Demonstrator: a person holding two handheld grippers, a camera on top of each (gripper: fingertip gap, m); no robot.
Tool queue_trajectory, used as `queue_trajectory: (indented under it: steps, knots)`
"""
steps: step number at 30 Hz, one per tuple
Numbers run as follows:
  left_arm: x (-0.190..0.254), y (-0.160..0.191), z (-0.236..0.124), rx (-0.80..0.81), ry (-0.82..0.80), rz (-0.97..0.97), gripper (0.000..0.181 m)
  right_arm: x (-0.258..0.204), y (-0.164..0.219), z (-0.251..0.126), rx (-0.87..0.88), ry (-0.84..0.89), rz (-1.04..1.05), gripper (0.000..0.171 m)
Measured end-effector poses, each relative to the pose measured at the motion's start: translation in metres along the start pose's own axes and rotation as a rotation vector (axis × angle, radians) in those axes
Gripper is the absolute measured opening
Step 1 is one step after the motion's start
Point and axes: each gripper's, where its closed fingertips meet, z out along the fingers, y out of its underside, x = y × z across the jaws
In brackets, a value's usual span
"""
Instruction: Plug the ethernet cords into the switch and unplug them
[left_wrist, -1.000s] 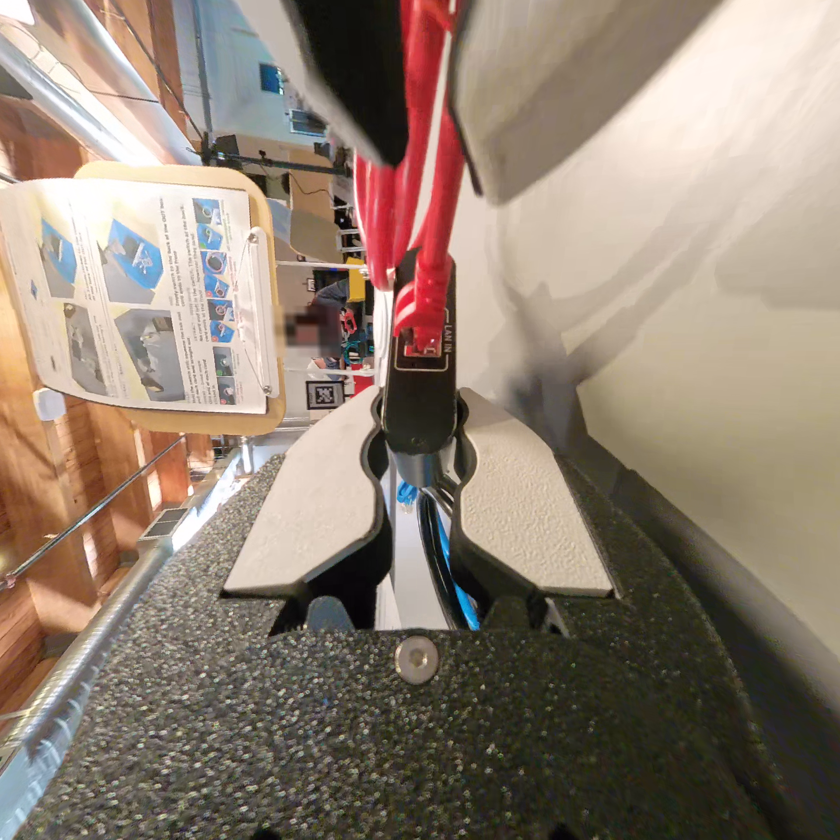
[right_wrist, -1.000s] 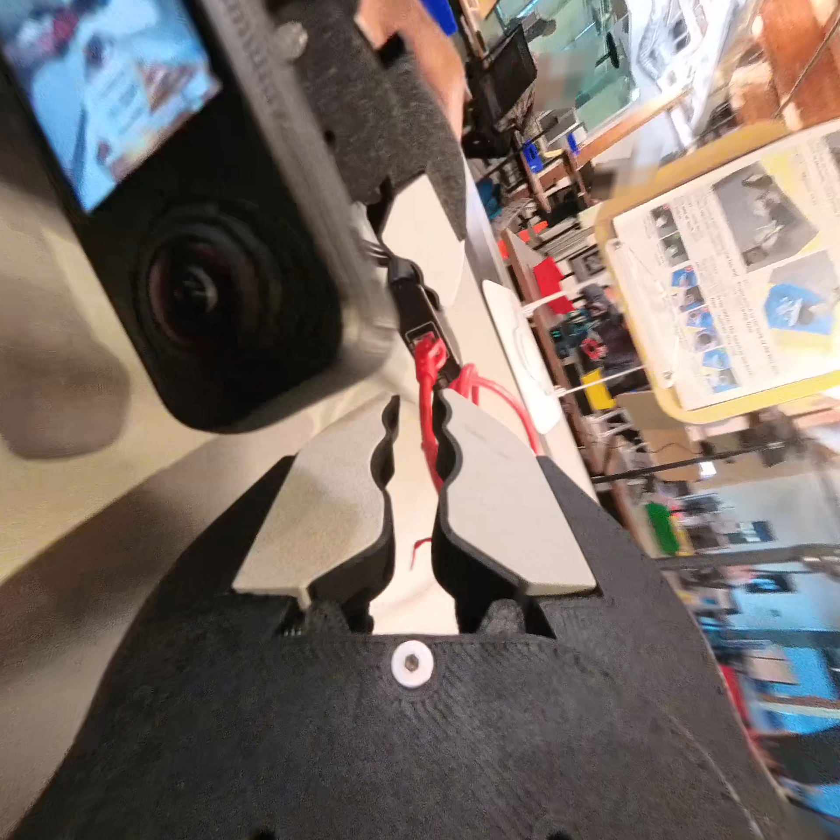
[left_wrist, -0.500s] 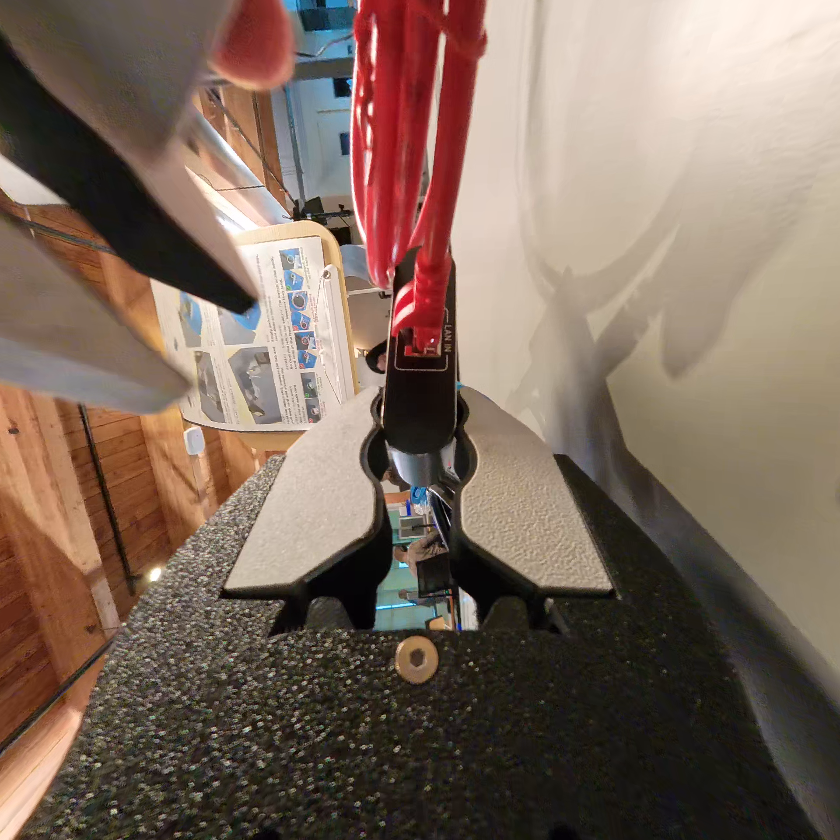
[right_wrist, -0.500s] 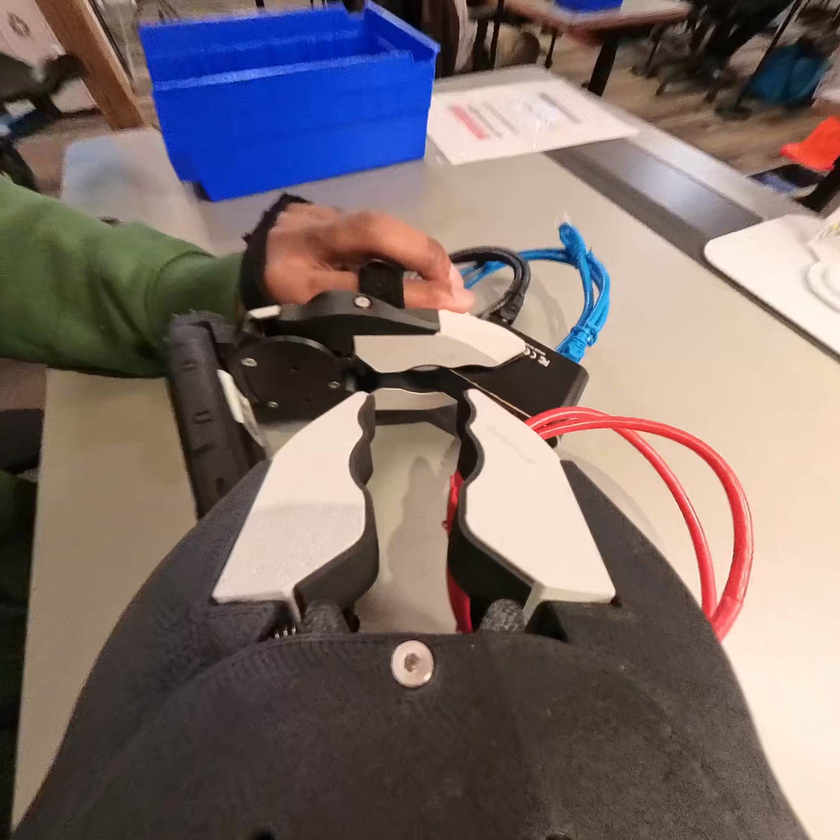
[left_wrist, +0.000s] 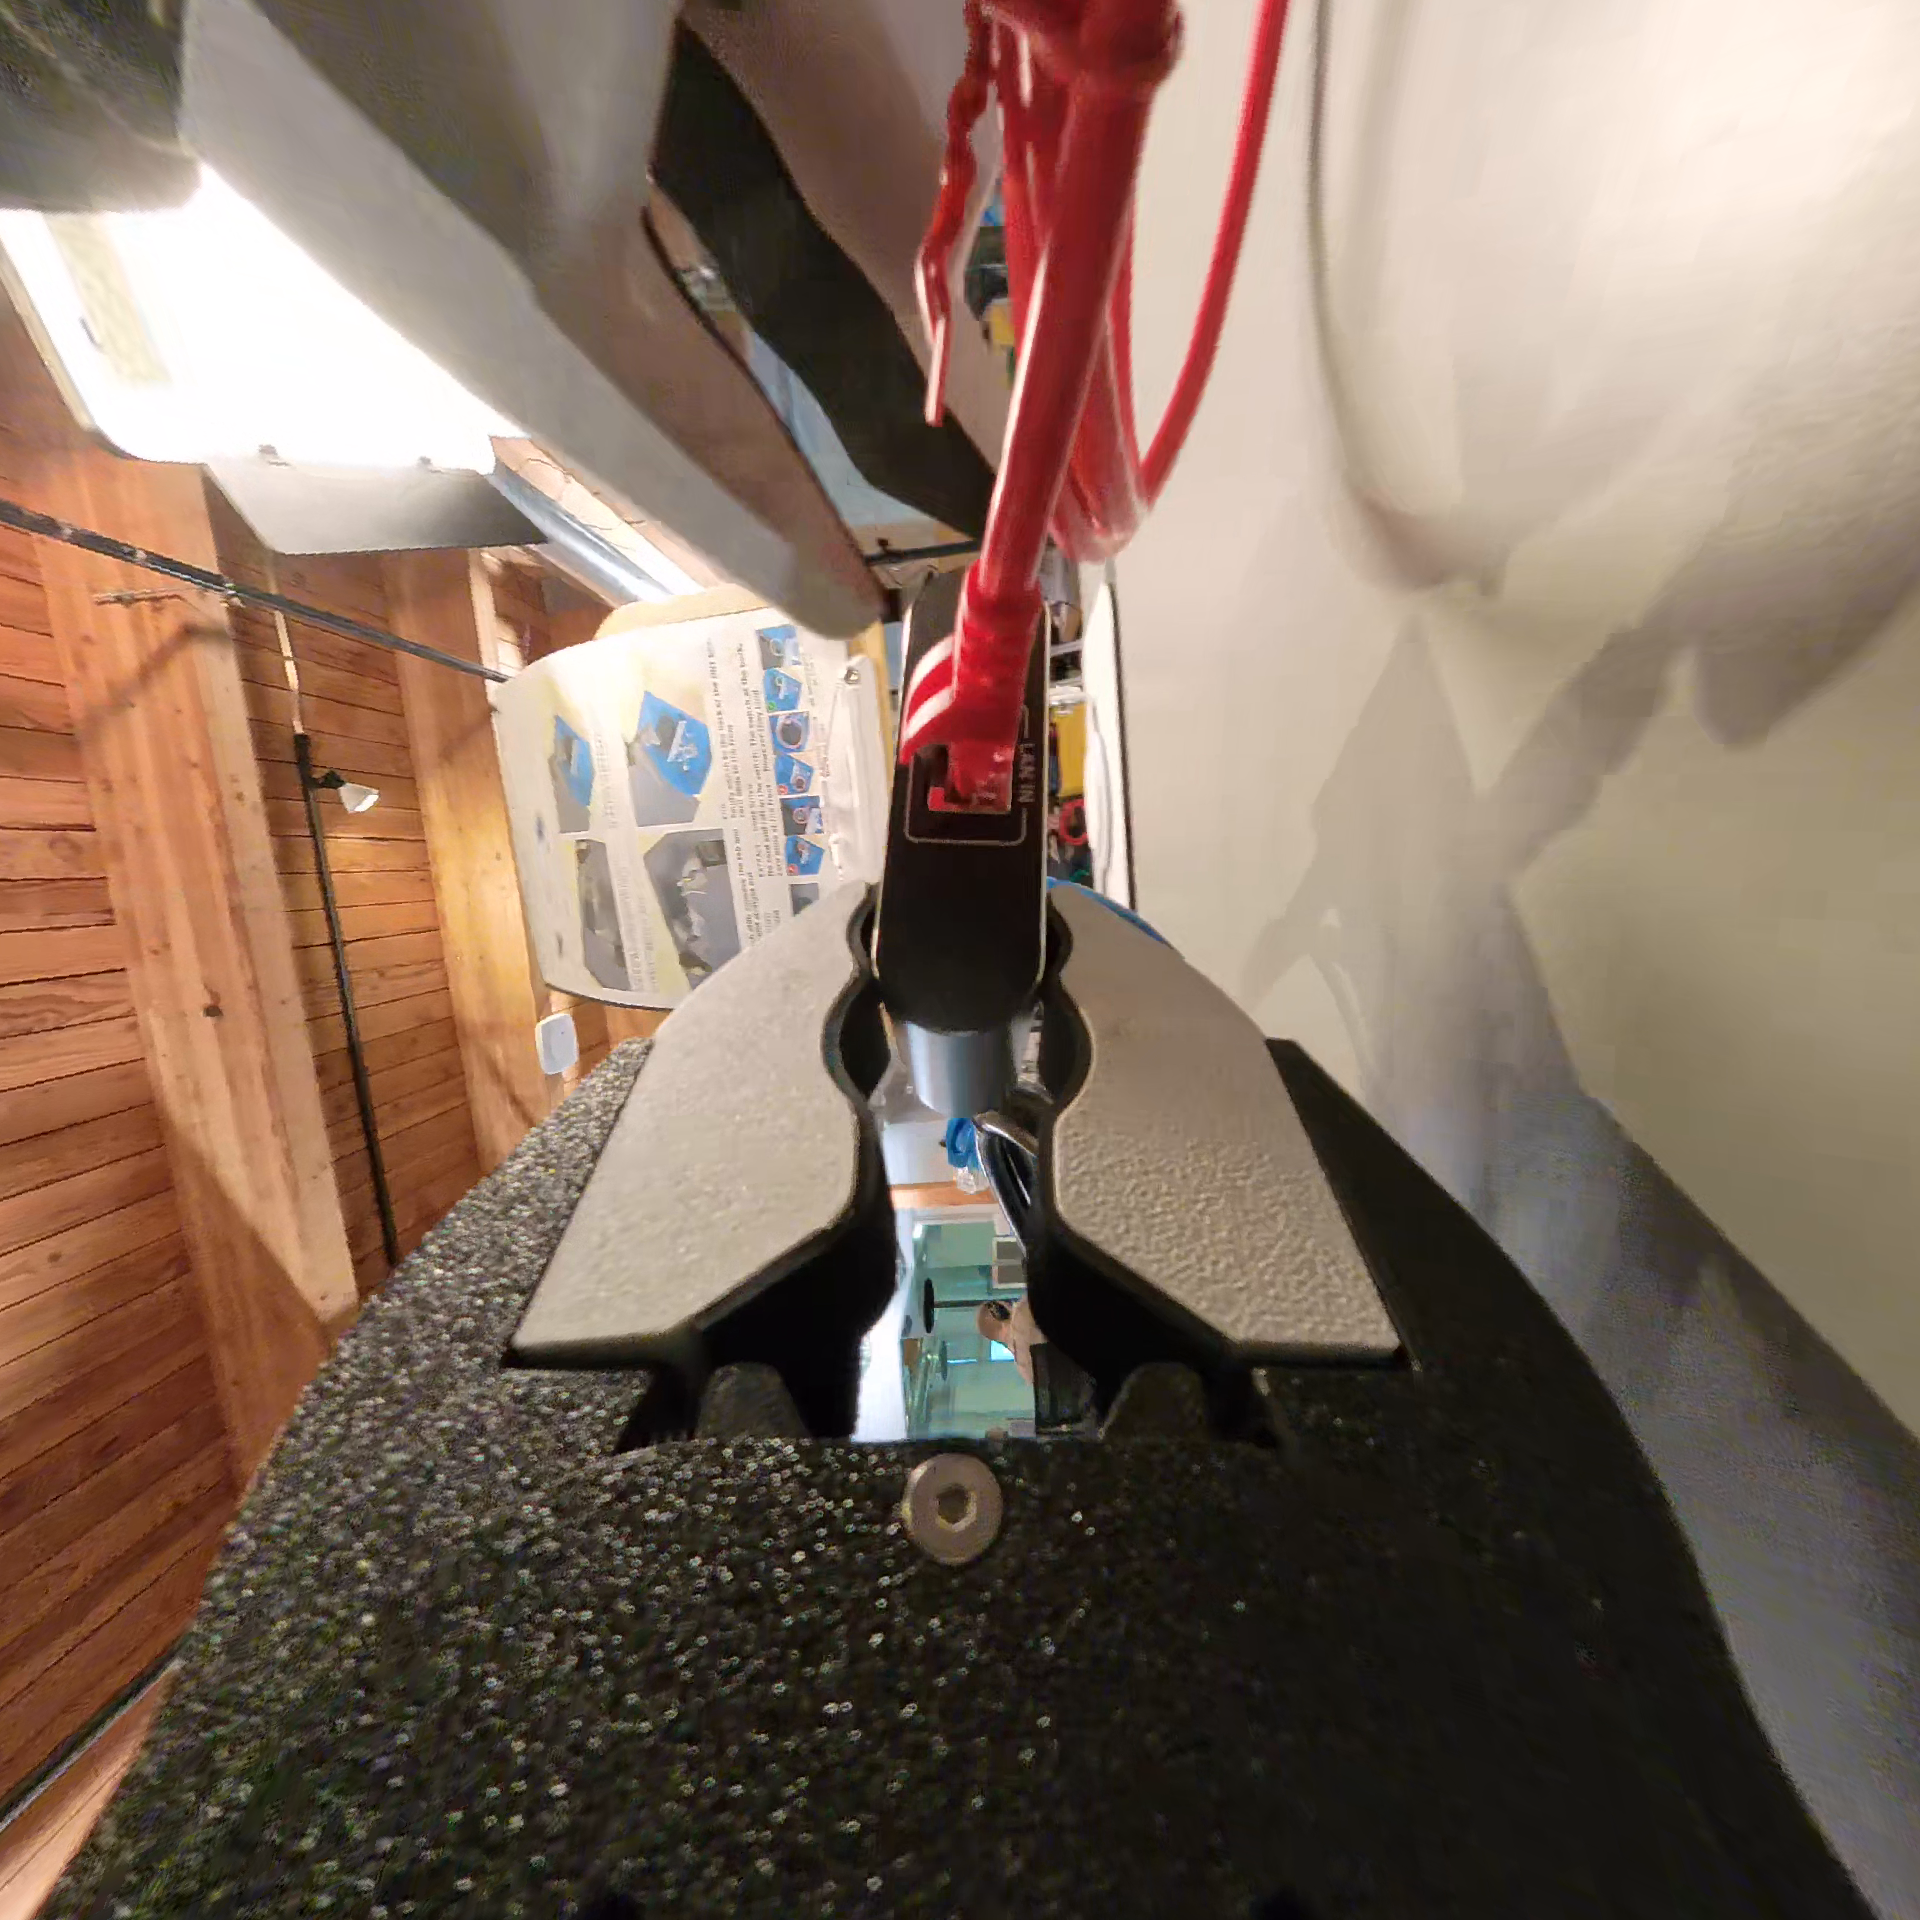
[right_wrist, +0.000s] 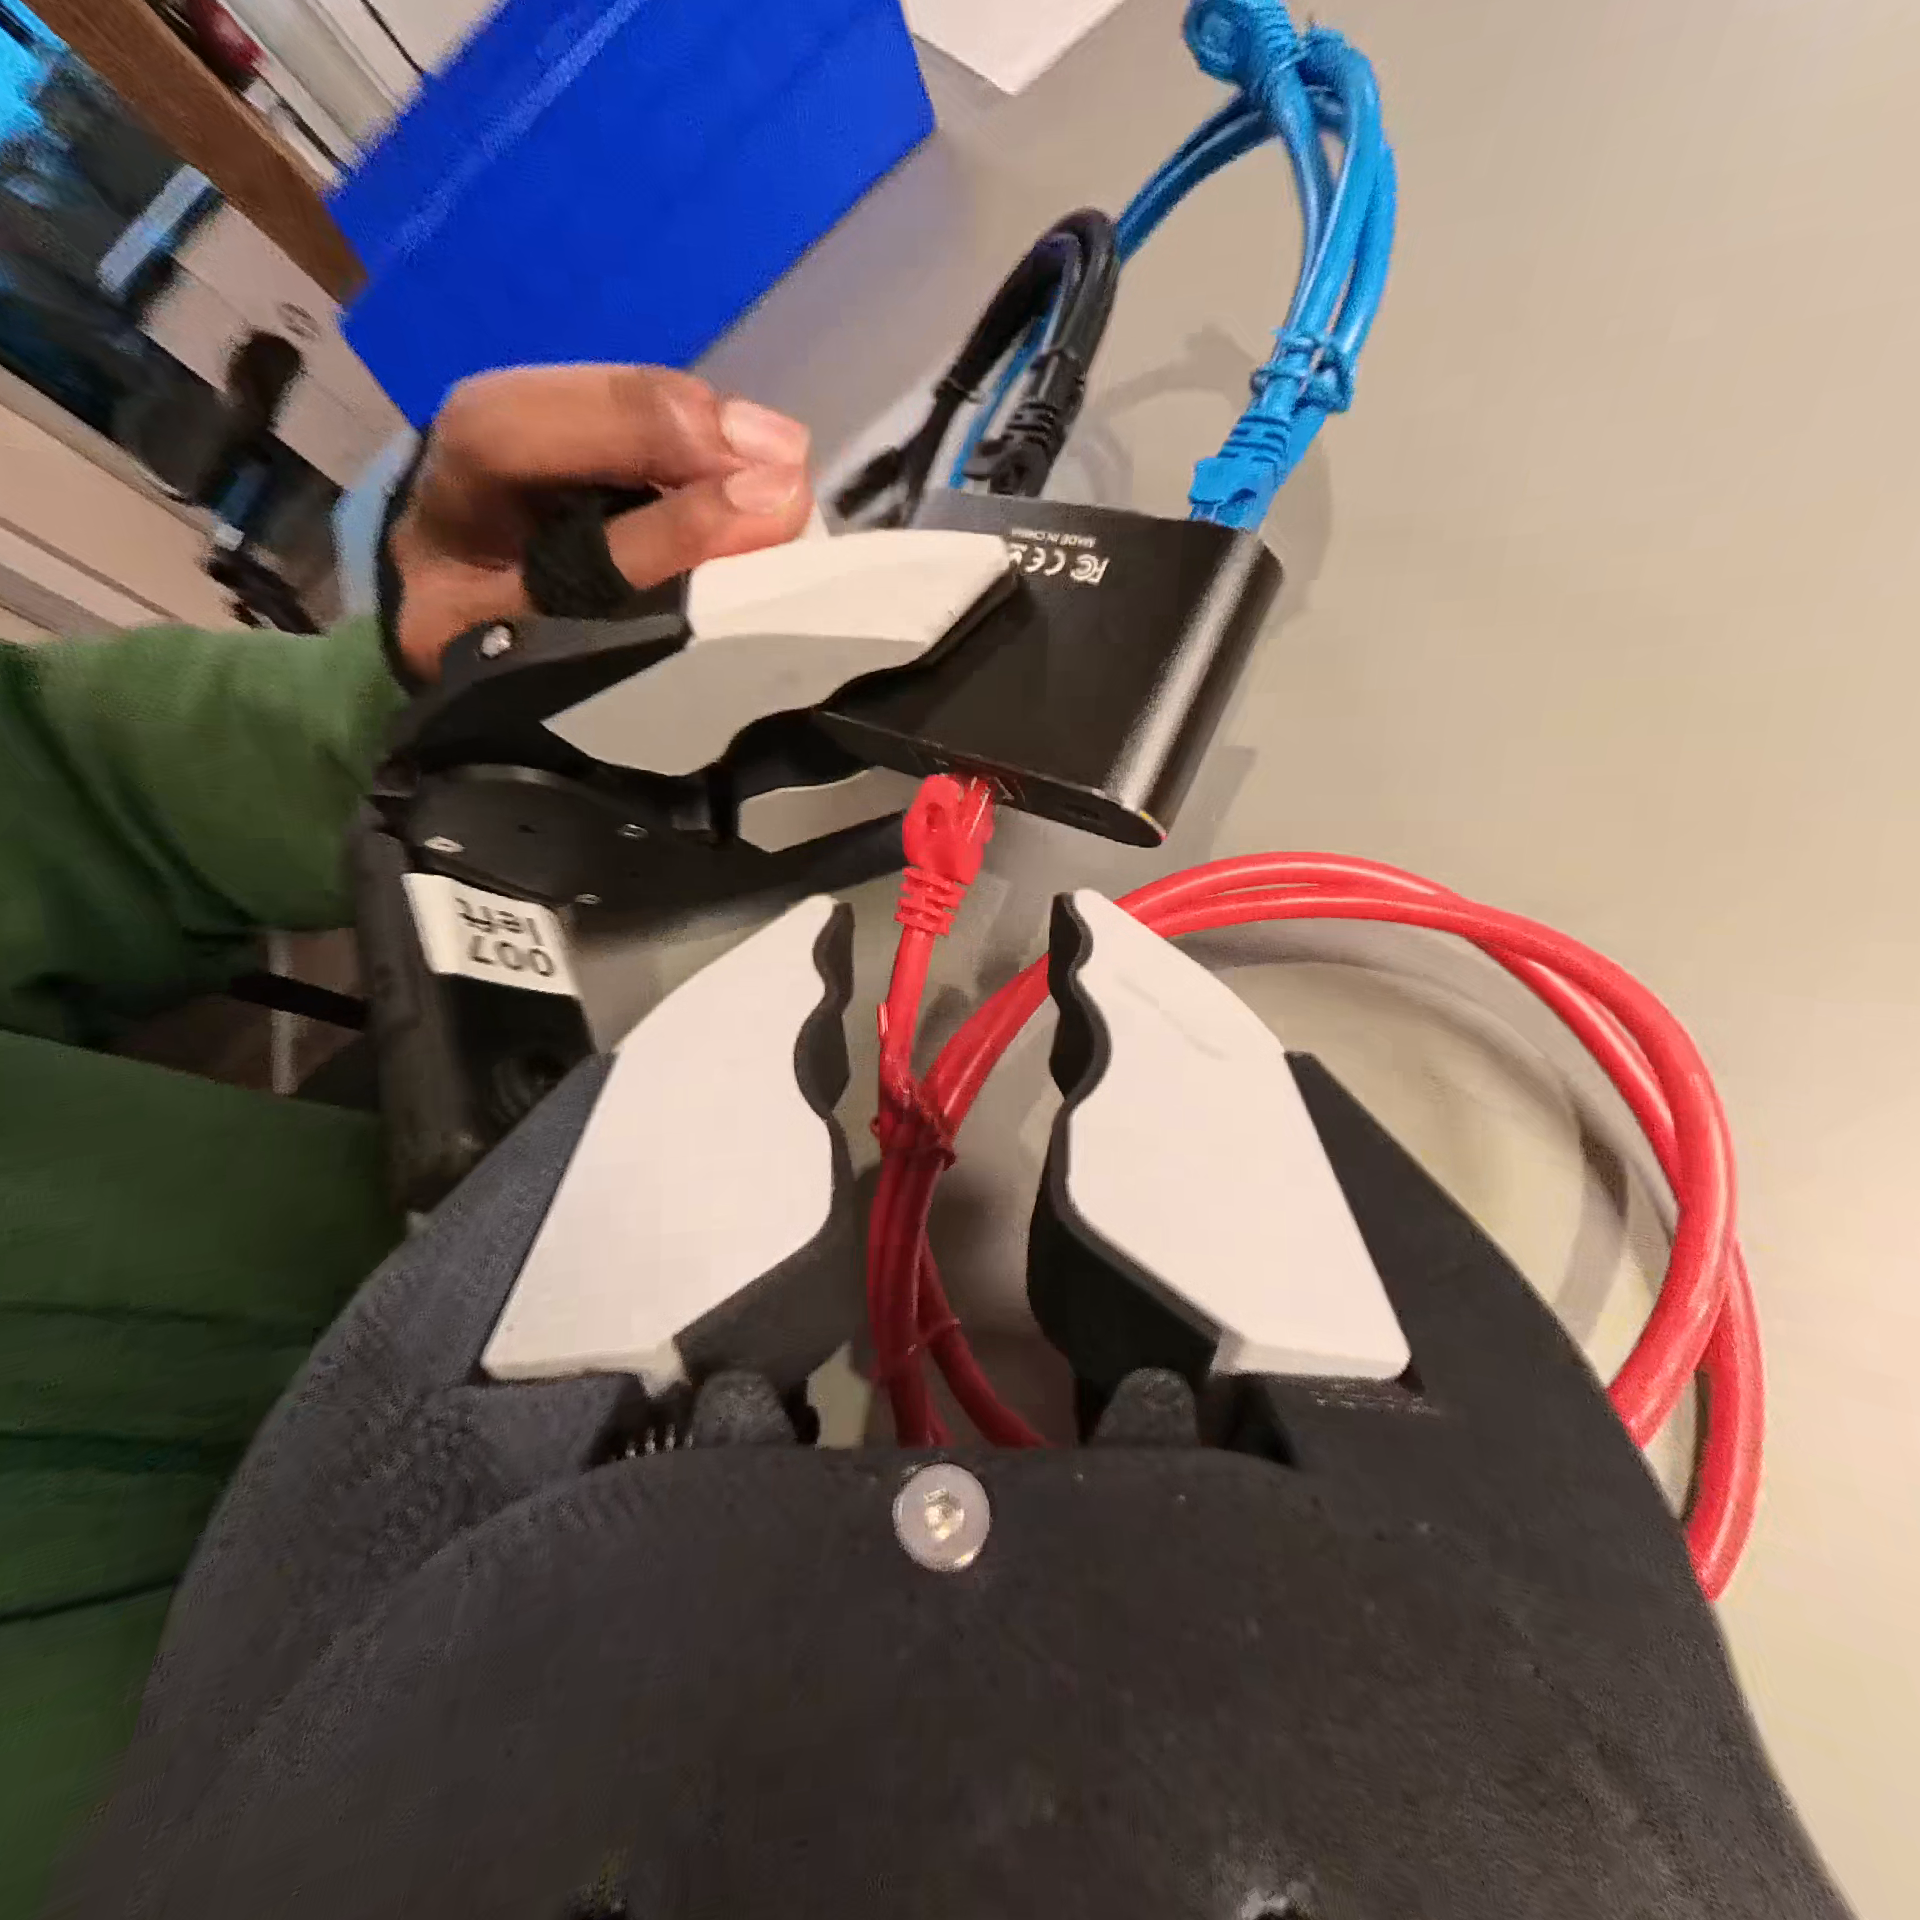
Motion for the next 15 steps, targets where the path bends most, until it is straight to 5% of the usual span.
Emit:
queue_trajectory:
  steps: [8, 15]
  knots:
    - [-0.011, -0.013, -0.012, 0.09, -0.102, 0.068, 0.026, -0.032, 0.005, 0.006, -0.007, -0.338, 0.258, 0.035]
    - [-0.008, -0.01, -0.01, 0.061, -0.091, 0.049, 0.027, -0.026, 0.004, 0.022, -0.008, -0.373, 0.349, 0.018]
